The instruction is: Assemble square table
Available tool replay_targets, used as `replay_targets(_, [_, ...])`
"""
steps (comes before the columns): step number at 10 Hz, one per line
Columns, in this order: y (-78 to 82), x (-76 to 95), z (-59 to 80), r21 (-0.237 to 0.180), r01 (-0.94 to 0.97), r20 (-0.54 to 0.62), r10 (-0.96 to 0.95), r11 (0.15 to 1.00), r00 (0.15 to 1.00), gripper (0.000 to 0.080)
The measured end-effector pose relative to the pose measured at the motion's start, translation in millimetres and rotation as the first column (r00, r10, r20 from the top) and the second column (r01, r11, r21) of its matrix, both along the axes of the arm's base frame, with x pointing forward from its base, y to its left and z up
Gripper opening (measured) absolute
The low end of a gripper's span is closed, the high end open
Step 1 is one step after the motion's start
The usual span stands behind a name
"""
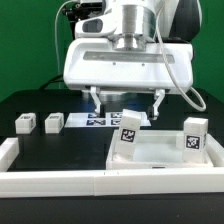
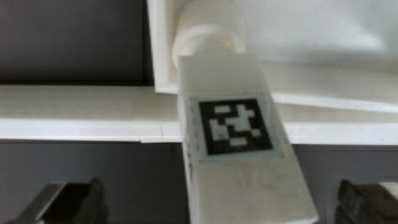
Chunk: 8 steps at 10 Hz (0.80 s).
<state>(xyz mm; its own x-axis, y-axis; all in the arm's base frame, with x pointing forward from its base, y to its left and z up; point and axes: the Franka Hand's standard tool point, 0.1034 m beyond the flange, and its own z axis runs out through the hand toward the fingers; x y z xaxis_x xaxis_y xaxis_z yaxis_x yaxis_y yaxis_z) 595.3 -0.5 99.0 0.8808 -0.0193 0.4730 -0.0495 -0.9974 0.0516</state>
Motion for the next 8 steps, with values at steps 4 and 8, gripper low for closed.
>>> replay_targets(4, [-0.1,1.4,-7.3,0.053,0.012,-0.189,-0.002,0.999,0.982,0.0649])
replay_targets(8, [-7.5,3.7,-11.6,0.096,0.024,-0.465,0.024,0.995,0.885,0.0649])
